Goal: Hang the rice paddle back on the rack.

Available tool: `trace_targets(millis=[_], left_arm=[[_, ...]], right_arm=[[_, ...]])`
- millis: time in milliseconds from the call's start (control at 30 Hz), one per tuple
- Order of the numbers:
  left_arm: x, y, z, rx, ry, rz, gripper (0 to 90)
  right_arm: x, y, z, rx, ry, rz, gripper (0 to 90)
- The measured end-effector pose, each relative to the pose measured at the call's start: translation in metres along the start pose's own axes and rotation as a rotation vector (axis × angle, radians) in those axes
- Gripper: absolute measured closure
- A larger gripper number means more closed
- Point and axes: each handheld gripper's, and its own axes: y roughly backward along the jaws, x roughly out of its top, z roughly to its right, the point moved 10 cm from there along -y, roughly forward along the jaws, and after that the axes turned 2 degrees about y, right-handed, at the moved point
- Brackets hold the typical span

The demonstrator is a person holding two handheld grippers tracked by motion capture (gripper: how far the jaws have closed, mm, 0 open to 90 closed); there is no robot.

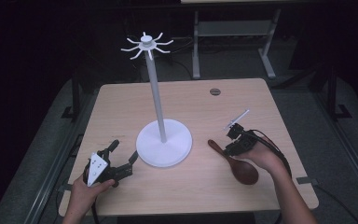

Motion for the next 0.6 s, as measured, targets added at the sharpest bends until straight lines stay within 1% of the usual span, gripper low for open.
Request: trace_targets(millis=[33,67,100,133,200,233,267,300,333,433,467,500,567,600], left_arm=[[0.0,0.0,0.0,-0.001,0.001,0.002,13.6],[0.0,0.0,0.0,-0.001,0.001,0.002,13.6],[0.0,0.0,0.0,-0.002,0.002,0.002,13.6],[0.0,0.0,0.0,-0.002,0.001,0.002,13.6],[0.0,0.0,0.001,-0.004,0.002,0.003,13.6],[0.0,0.0,0.001,-0.005,0.0,0.002,13.6],[0.0,0.0,0.001,-0.005,0.0,0.002,13.6],[0.0,0.0,0.001,-0.005,-0.002,0.0,13.6],[0.0,0.0,0.001,-0.005,-0.005,0.0,13.6],[0.0,0.0,0.001,-0.007,-0.006,0.001,13.6],[0.0,0.0,0.001,-0.007,-0.007,0.001,13.6],[0.0,0.0,0.001,-0.007,-0.006,0.0,13.6],[0.0,0.0,0.001,-0.008,-0.008,-0.001,13.6],[0.0,0.0,0.001,-0.007,-0.005,0.0,13.6]], right_arm=[[0.0,-0.003,-0.001,0.005,0.0,-0.027,68.1],[0.0,-0.003,-0.001,0.005,0.0,-0.027,68.1],[-0.001,-0.005,0.0,-0.005,0.002,-0.049,68.2],[0.0,-0.009,0.001,-0.007,-0.012,-0.079,68.6],[0.0,-0.012,0.002,-0.005,-0.017,-0.103,68.8],[-0.001,-0.013,0.002,-0.011,-0.029,-0.118,68.8],[-0.001,-0.015,0.004,-0.022,-0.035,-0.128,69.4],[-0.001,-0.015,0.004,-0.022,-0.035,-0.128,69.4],[-0.001,-0.018,0.005,-0.032,-0.042,-0.145,69.9],[-0.004,-0.024,0.006,-0.041,-0.042,-0.178,70.1],[-0.004,-0.024,0.006,-0.041,-0.042,-0.178,70.1],[-0.006,-0.026,0.007,-0.052,-0.038,-0.196,70.3],[-0.007,-0.029,0.008,-0.061,-0.035,-0.213,71.2],[-0.008,-0.03,0.008,-0.066,-0.044,-0.218,71.6]])
